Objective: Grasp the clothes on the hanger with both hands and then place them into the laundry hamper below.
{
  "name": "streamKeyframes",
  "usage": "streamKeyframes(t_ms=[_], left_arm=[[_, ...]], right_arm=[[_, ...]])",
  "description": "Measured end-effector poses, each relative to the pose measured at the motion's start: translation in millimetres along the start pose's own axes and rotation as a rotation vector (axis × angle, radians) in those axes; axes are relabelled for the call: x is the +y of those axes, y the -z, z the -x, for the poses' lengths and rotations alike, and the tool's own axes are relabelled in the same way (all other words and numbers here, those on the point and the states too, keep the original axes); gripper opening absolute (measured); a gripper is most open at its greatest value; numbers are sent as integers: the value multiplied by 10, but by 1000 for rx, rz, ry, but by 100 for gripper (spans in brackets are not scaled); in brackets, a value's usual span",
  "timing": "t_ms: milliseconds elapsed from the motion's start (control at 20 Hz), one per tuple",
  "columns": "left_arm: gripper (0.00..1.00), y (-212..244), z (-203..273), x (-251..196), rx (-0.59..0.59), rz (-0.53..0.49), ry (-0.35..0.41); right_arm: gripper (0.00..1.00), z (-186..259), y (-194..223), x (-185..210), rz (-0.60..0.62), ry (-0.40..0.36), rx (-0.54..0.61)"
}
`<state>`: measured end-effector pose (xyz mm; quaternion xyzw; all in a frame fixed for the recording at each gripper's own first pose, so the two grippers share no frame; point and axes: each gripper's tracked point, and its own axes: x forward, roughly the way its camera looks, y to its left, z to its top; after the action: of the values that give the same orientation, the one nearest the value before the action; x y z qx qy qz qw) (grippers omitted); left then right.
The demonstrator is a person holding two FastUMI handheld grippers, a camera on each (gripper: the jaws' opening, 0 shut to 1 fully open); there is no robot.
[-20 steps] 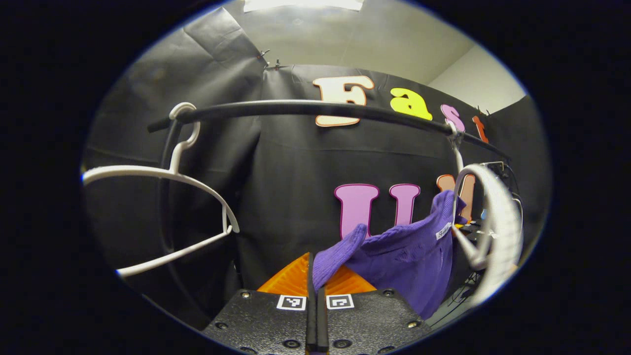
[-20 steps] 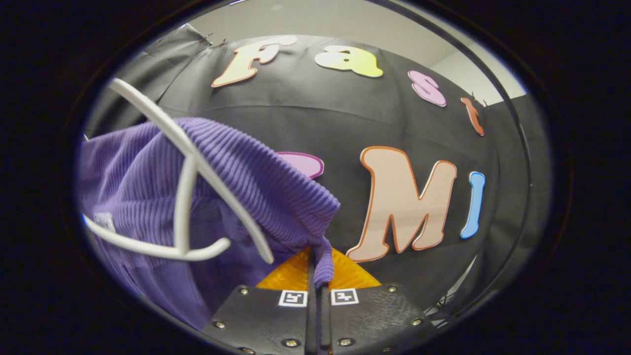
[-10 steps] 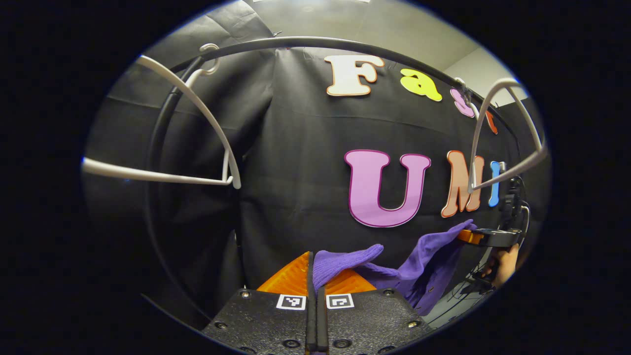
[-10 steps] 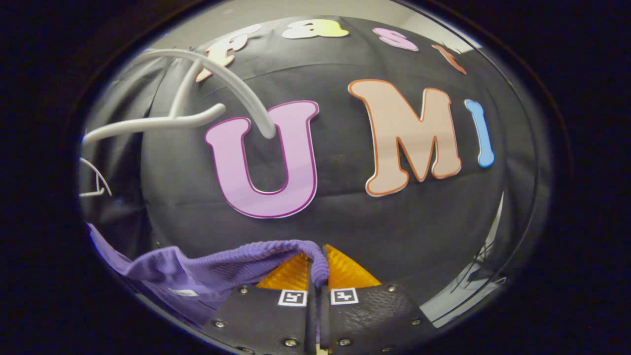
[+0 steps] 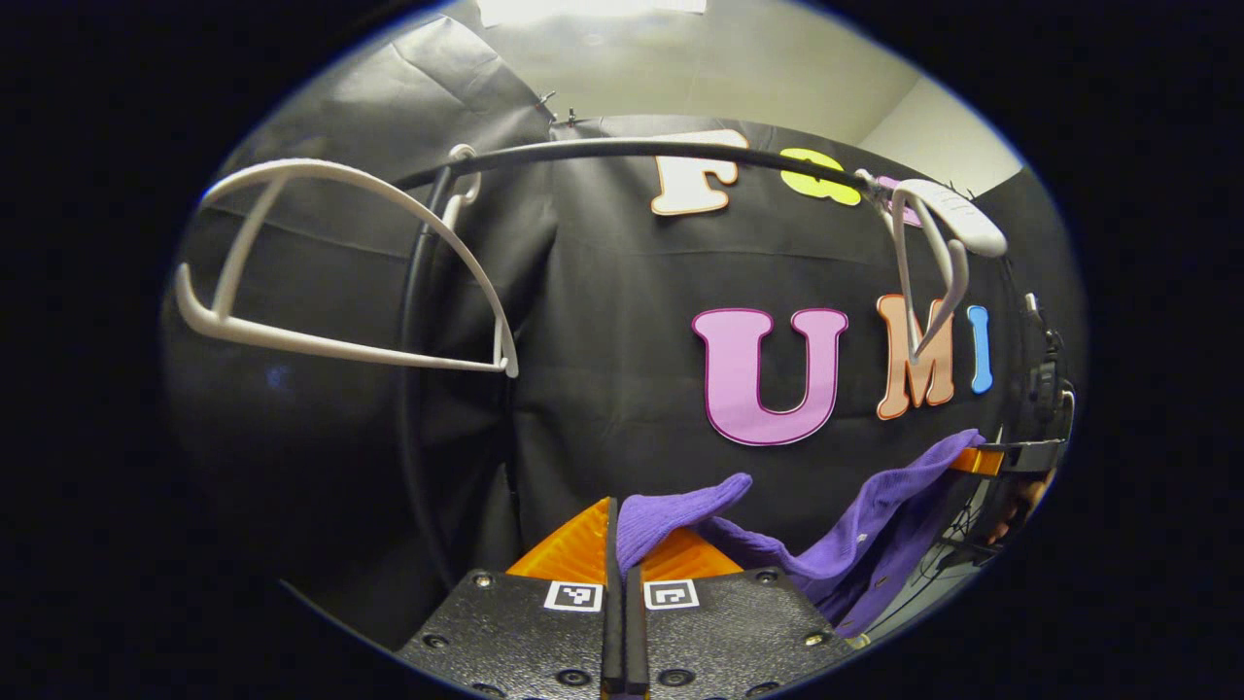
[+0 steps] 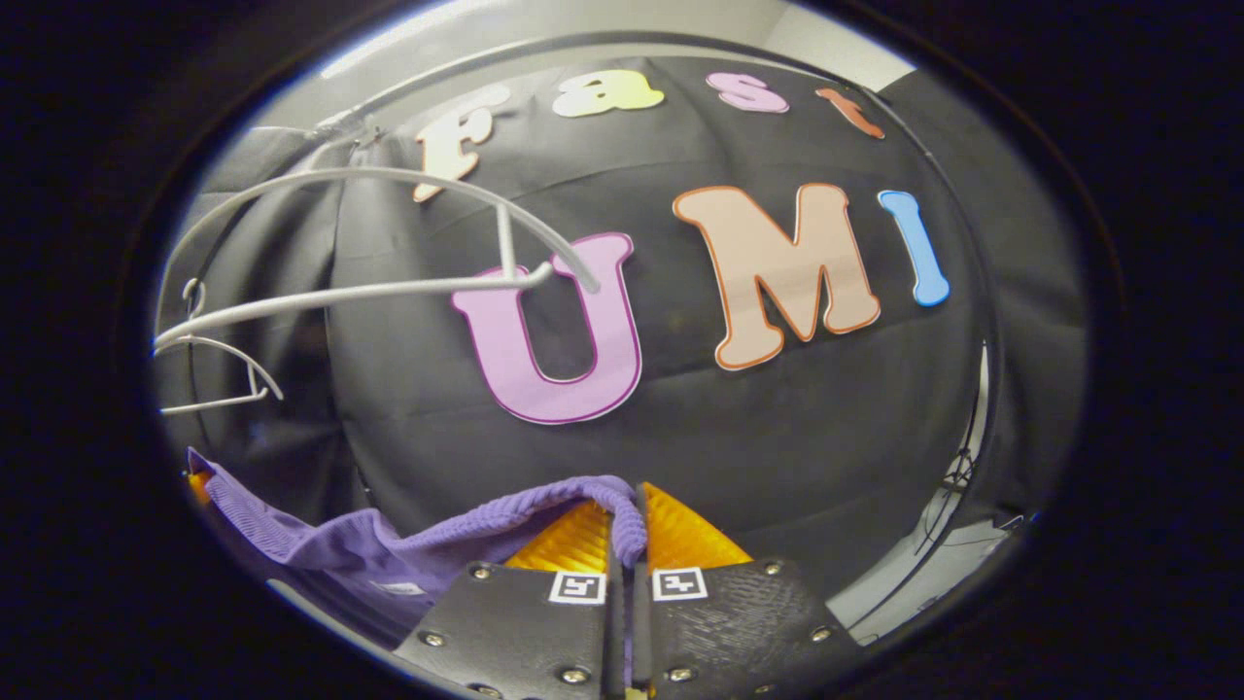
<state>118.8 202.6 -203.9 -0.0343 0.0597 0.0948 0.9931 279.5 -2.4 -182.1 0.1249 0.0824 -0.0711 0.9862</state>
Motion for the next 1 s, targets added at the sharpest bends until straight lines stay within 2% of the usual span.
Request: streamKeyframes(t_ms=[100,200,300,350,400,550,600,650,1000], left_arm=[[1,-35,204,7,0,4,-5],[1,-84,327,-52,-6,16,6],[1,-154,450,-174,-21,12,31],[1,-181,532,-240,-27,3,44],[2,-209,612,-310,-34,2,57],[2,-288,778,-498,-46,12,99],[2,-304,846,-559,-47,17,109],[2,-323,888,-630,-47,19,122],[2,-433,1060,-1167,-62,13,212]], right_arm=[[8,235,-84,47,13,-9,-21],[3,514,-135,-2,32,-5,-42],[4,754,-221,42,41,-18,-69],[8,882,-258,47,42,-17,-81],[3,1026,-290,60,39,-13,-86],[3,1330,-358,106,16,-28,-107],[8,1439,-362,134,7,-43,-108],[4,1521,-364,134,-4,-47,-103],[4,1928,-368,111,-32,-87,-111]])
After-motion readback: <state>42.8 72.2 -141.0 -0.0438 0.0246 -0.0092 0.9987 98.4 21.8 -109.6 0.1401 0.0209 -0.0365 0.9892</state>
